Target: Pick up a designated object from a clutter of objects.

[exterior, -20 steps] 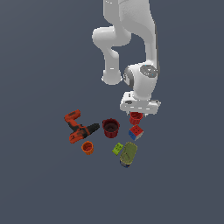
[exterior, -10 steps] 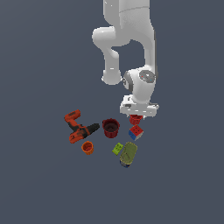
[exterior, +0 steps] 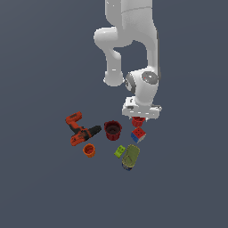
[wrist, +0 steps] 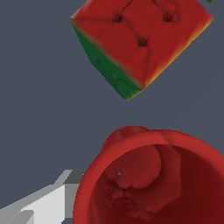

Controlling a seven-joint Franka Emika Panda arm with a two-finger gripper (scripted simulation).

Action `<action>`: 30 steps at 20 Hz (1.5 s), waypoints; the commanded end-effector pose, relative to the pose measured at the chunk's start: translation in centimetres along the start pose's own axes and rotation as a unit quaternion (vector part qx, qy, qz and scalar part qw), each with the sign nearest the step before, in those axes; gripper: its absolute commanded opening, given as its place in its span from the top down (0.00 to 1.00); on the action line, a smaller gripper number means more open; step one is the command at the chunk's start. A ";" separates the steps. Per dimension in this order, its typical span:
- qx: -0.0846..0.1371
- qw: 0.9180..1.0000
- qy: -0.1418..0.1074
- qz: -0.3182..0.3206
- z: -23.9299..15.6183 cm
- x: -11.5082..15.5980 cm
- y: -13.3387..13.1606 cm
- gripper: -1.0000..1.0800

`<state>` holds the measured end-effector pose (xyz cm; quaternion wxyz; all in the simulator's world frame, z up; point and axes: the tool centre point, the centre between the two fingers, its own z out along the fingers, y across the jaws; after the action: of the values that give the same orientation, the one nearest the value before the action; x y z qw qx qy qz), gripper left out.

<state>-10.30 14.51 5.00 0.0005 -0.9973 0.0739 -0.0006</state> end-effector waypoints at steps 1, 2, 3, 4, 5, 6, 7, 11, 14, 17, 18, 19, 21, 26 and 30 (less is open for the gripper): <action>0.000 1.000 0.000 0.000 0.0 0.0 0.0 1.00; 0.000 1.000 0.000 0.000 -0.1 0.0 0.0 1.00; 0.000 1.000 0.000 0.000 -0.2 0.0 0.1 1.00; 0.000 1.000 0.000 0.000 -0.3 0.0 0.1 1.00; 0.000 1.000 0.000 0.000 -0.5 0.0 0.1 1.00; 0.000 1.000 0.000 0.000 -0.7 -0.1 0.2 1.00; 0.000 1.000 0.000 0.000 -1.0 -0.1 0.2 1.00; 0.000 1.000 0.000 0.000 -2.4 -0.2 0.6 1.00; 0.000 1.000 0.000 0.000 -3.8 -0.4 0.9 1.00; 0.000 1.000 0.000 0.000 -5.7 -0.6 1.3 1.00; 0.000 1.000 0.000 0.000 -6.4 -0.7 1.5 1.00; 0.000 1.000 0.000 0.000 -7.1 -0.8 1.7 1.00; 0.000 1.000 0.000 0.000 -8.7 -1.0 2.0 1.00; 0.001 1.000 -0.001 0.000 -12.8 -1.4 2.9 1.00; 0.001 1.000 -0.001 0.000 -16.3 -1.8 3.7 1.00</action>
<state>-12.44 11.38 19.92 0.0015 -0.9973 0.0737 0.0005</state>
